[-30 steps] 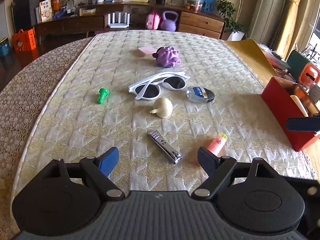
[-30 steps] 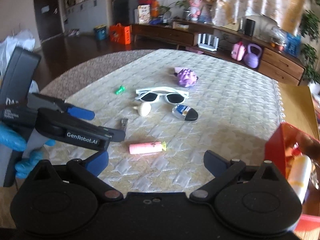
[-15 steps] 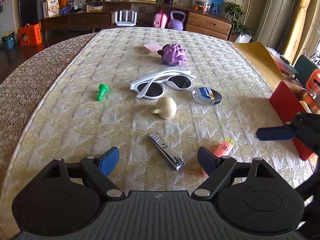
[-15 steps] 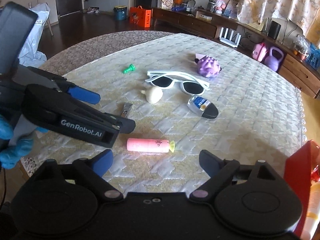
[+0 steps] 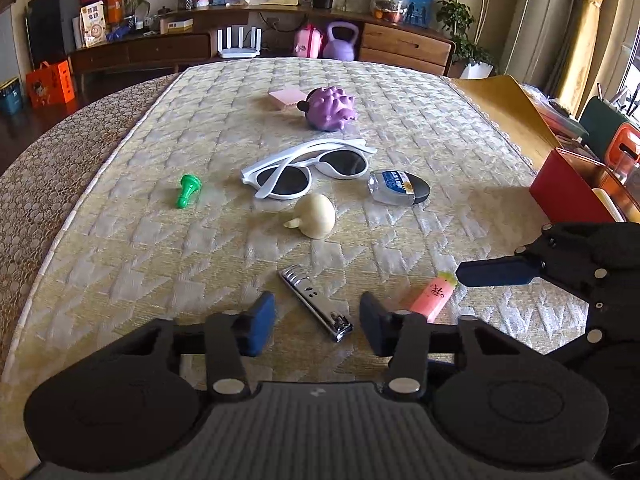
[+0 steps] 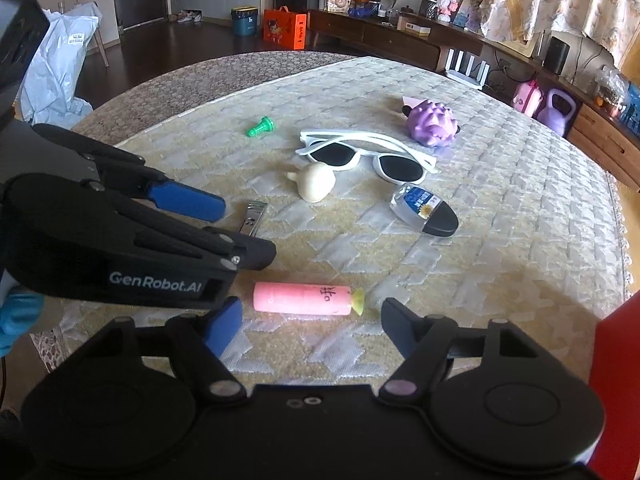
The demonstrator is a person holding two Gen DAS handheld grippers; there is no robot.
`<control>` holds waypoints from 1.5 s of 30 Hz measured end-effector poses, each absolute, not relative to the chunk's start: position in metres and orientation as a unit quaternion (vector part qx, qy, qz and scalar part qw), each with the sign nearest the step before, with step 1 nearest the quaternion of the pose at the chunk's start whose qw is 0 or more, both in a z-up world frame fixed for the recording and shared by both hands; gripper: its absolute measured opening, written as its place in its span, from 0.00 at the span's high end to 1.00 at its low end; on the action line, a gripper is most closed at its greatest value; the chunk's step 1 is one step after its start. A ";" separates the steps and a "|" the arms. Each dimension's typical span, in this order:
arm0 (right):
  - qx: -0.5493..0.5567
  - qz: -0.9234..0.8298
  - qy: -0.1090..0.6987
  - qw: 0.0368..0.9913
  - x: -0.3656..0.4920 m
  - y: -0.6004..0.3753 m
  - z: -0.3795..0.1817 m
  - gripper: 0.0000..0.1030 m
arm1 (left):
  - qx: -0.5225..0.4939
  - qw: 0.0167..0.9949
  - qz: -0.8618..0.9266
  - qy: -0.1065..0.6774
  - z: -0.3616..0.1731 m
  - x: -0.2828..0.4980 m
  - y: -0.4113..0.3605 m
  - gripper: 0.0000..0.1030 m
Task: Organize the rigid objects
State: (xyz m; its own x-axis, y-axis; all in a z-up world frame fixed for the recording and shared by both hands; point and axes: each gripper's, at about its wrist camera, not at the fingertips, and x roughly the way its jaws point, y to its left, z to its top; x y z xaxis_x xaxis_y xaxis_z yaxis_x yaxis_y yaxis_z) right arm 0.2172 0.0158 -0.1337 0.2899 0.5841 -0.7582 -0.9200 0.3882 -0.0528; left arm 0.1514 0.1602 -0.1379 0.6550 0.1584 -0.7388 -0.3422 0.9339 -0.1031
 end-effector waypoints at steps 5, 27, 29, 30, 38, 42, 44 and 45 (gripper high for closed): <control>-0.251 0.495 0.333 0.762 0.216 0.017 -0.132 0.42 | -0.120 0.902 0.138 0.391 -0.137 0.151 0.165 0.78; -0.214 0.466 0.312 0.800 0.202 -0.027 -0.092 0.43 | -0.102 0.911 0.123 0.380 -0.116 0.142 0.154 0.90; -0.212 0.462 0.312 0.803 0.200 -0.032 -0.089 0.43 | -0.105 0.912 0.121 0.379 -0.113 0.140 0.153 0.90; -0.211 0.461 0.311 0.804 0.199 -0.035 -0.088 0.43 | -0.107 0.912 0.120 0.378 -0.112 0.139 0.153 0.90; -0.198 0.453 0.301 0.815 0.195 -0.063 -0.072 0.43 | -0.113 0.912 0.100 0.381 -0.100 0.135 0.149 0.90; -0.195 0.441 0.299 0.823 0.198 -0.081 -0.065 0.43 | -0.114 0.916 0.079 0.378 -0.088 0.136 0.145 0.93; -0.190 0.435 0.300 0.827 0.200 -0.092 -0.063 0.43 | -0.115 0.917 0.070 0.377 -0.082 0.138 0.141 0.96; -0.188 0.431 0.299 0.830 0.202 -0.099 -0.061 0.43 | -0.116 0.917 0.065 0.376 -0.079 0.139 0.139 0.96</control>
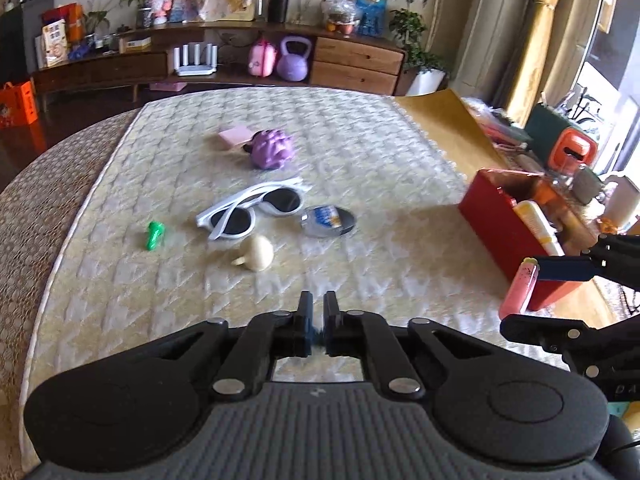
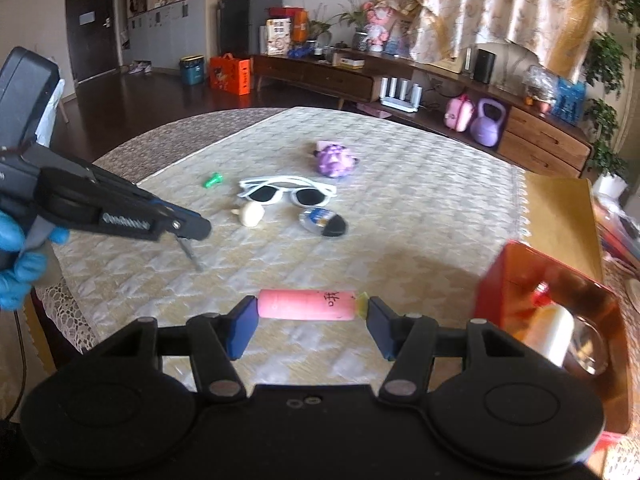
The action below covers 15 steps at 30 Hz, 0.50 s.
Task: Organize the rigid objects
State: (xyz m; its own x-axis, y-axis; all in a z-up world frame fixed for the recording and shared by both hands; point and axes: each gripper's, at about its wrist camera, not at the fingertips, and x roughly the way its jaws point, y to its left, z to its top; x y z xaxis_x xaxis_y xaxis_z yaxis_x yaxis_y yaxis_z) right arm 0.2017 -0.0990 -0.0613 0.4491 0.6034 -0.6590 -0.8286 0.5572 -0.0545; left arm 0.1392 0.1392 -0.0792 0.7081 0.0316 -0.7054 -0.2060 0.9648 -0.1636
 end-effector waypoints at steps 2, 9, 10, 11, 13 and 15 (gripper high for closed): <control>-0.183 0.421 0.300 0.836 0.206 -0.112 -0.059 0.43 | -0.118 0.917 0.054 0.376 -0.074 0.142 0.135 0.96; -0.148 0.386 0.309 0.856 0.225 -0.155 -0.054 0.43 | -0.100 0.910 0.030 0.401 -0.071 0.154 0.124 0.95; -0.145 0.384 0.310 0.858 0.226 -0.159 -0.055 0.43 | -0.096 0.908 0.028 0.407 -0.074 0.155 0.123 0.95; -0.141 0.383 0.311 0.858 0.227 -0.163 -0.055 0.43 | -0.093 0.907 0.029 0.410 -0.077 0.154 0.122 0.95; -0.137 0.382 0.313 0.859 0.228 -0.168 -0.056 0.43 | -0.091 0.905 0.031 0.414 -0.082 0.153 0.121 0.95; -0.133 0.382 0.312 0.860 0.227 -0.172 -0.056 0.43 | -0.090 0.903 0.034 0.419 -0.088 0.152 0.122 0.95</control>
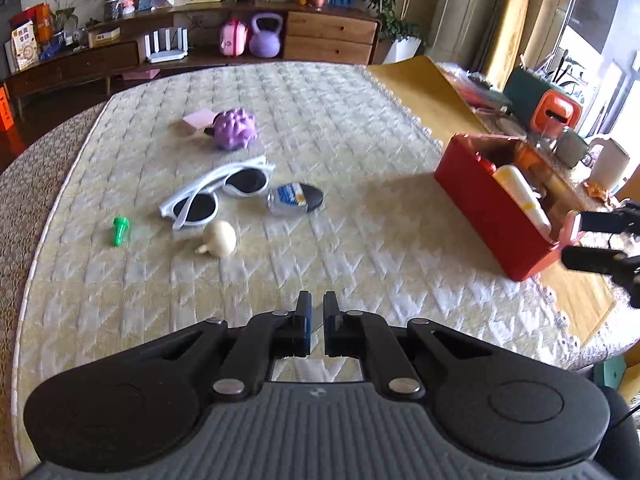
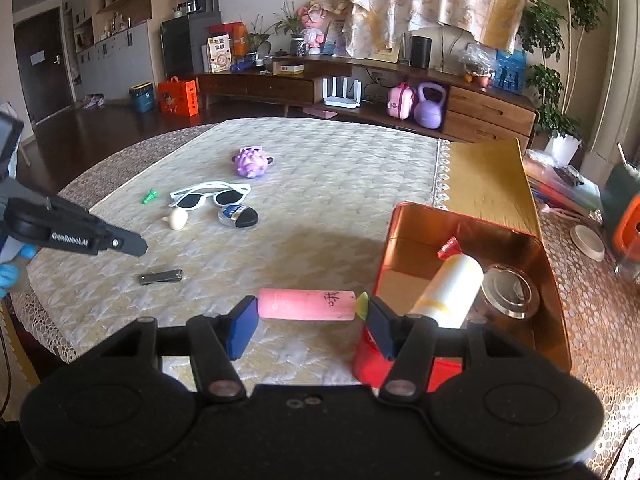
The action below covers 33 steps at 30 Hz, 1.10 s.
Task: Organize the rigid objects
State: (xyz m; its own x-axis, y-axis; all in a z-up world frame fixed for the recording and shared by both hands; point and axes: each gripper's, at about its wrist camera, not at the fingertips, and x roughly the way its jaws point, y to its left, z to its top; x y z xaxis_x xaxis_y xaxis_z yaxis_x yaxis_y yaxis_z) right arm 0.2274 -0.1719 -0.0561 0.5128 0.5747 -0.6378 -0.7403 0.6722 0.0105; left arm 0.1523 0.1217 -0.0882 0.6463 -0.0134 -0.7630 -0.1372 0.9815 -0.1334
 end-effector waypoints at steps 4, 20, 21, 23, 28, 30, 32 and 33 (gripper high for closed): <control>-0.127 0.383 0.311 0.861 0.226 -0.179 -0.055 0.43 | -0.082 0.896 0.024 0.436 -0.101 0.154 0.122 0.94; -0.111 0.372 0.330 0.860 0.223 -0.191 -0.060 0.43 | -0.030 0.900 -0.014 0.434 -0.121 0.155 0.115 0.77; -0.111 0.372 0.330 0.860 0.223 -0.190 -0.060 0.43 | -0.026 0.901 -0.014 0.433 -0.122 0.155 0.115 0.66; -0.110 0.372 0.330 0.860 0.223 -0.189 -0.060 0.43 | -0.015 0.905 -0.014 0.425 -0.122 0.154 0.114 0.36; -0.115 0.371 0.331 0.860 0.222 -0.184 -0.059 0.43 | 0.009 0.911 -0.029 0.411 -0.124 0.158 0.109 0.31; -0.116 0.369 0.332 0.860 0.223 -0.184 -0.058 0.43 | 0.009 0.911 -0.035 0.412 -0.126 0.162 0.110 0.31; -0.115 0.368 0.333 0.860 0.224 -0.183 -0.058 0.43 | 0.001 0.908 -0.036 0.416 -0.129 0.166 0.112 0.35; -0.115 0.368 0.333 0.860 0.223 -0.182 -0.058 0.43 | 0.000 0.907 -0.036 0.419 -0.130 0.168 0.112 0.41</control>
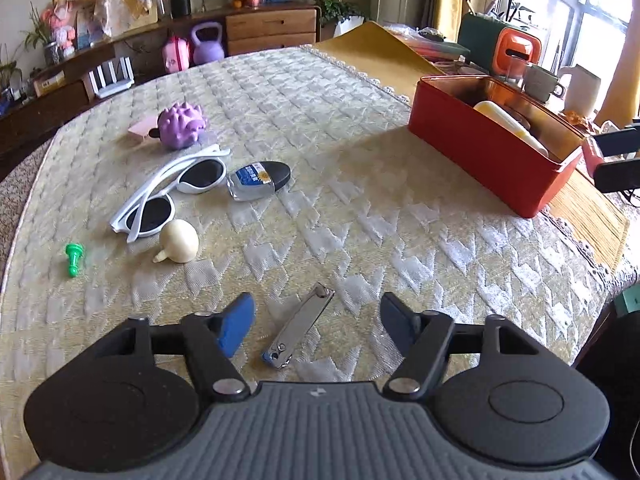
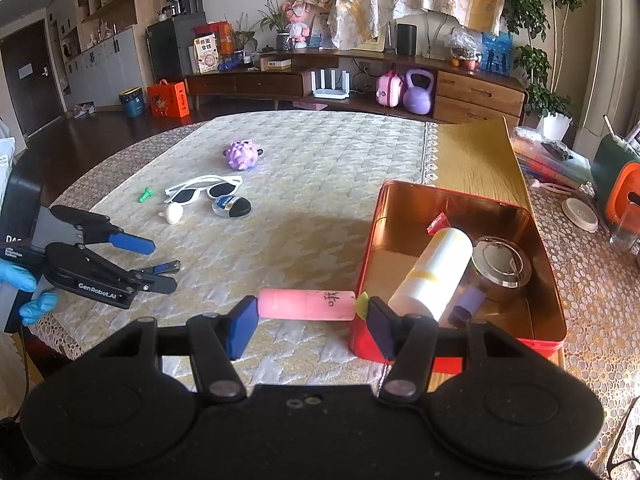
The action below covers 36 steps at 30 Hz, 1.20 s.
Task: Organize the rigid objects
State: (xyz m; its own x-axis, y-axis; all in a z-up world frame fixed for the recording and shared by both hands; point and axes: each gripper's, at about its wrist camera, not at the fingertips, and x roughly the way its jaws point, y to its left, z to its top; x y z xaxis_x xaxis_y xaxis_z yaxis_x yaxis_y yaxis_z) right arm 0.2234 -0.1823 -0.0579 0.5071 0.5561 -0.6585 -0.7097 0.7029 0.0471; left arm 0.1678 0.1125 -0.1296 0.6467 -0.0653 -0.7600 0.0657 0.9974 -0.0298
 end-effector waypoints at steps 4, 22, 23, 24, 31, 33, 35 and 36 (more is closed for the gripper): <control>-0.117 0.368 0.334 0.860 0.224 -0.182 -0.058 0.43 | 0.005 0.905 -0.030 0.425 -0.133 0.170 0.113 0.67; -0.104 0.355 0.320 0.872 0.229 -0.197 -0.048 0.43 | 0.010 0.908 -0.017 0.419 -0.117 0.174 0.100 0.89; -0.103 0.353 0.318 0.874 0.229 -0.199 -0.046 0.43 | 0.006 0.908 -0.018 0.418 -0.113 0.175 0.098 0.89; -0.102 0.351 0.315 0.876 0.231 -0.202 -0.044 0.43 | 0.002 0.909 -0.019 0.416 -0.108 0.175 0.096 0.89; -0.102 0.325 0.303 0.890 0.243 -0.226 -0.031 0.43 | -0.017 0.914 -0.039 0.404 -0.073 0.187 0.072 0.89; -0.106 0.318 0.302 0.892 0.248 -0.230 -0.030 0.43 | -0.021 0.915 -0.047 0.400 -0.064 0.194 0.063 0.89; -0.112 0.310 0.302 0.894 0.254 -0.235 -0.030 0.43 | -0.027 0.916 -0.054 0.397 -0.056 0.202 0.055 0.89; -0.113 0.307 0.303 0.895 0.256 -0.237 -0.031 0.43 | -0.030 0.916 -0.058 0.396 -0.052 0.206 0.050 0.89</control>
